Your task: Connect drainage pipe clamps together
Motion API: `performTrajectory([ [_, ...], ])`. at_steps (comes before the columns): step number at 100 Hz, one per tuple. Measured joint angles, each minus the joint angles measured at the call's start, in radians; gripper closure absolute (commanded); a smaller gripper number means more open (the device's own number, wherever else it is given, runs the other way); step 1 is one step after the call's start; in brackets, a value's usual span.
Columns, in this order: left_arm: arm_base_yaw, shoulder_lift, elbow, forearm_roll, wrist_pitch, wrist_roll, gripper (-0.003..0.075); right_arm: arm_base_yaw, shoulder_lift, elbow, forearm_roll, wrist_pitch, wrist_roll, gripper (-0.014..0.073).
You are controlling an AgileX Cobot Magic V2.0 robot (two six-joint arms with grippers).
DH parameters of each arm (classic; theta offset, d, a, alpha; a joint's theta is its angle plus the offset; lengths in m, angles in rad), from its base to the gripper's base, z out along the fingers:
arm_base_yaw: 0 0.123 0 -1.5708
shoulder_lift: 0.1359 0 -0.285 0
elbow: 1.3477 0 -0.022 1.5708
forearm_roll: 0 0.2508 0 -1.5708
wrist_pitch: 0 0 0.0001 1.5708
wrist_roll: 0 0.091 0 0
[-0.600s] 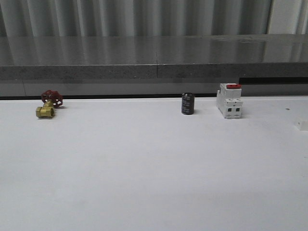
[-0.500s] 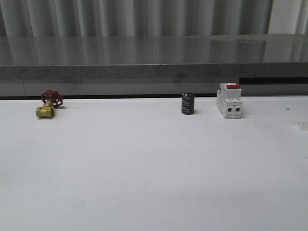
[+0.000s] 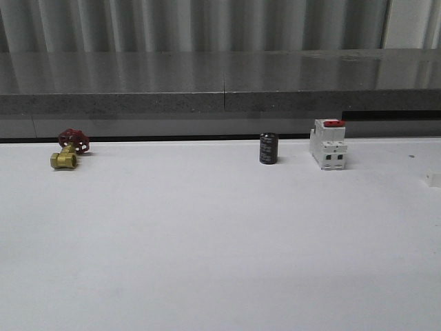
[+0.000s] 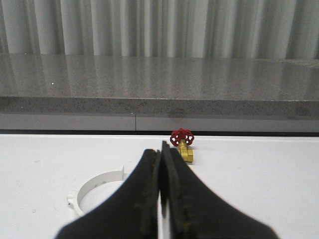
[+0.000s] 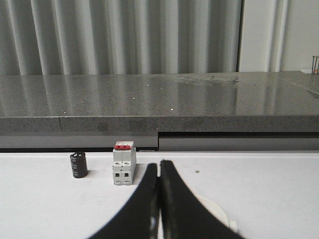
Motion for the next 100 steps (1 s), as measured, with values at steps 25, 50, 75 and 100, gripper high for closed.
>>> performTrajectory([
  [25, 0.0, 0.207, -0.374, -0.002, 0.323, 0.0, 0.0741, 0.0, 0.0, 0.0, 0.0, 0.0, 0.0, 0.0661],
  [50, 0.0, 0.51, -0.697, 0.012, 0.636, 0.0, 0.0741, 0.0, 0.0, 0.0, 0.0, 0.0, 0.0, 0.0661],
  [75, 0.0, 0.653, -0.748, 0.033, 0.69, 0.0, 0.0722, 0.0, 0.0, 0.0, 0.0, 0.0, 0.0, 0.0661],
  [100, 0.0, 0.735, -0.748, 0.033, 0.731, 0.0, 0.0295, 0.0, 0.0, 0.0, 0.0, 0.0, 0.0, 0.0661],
])
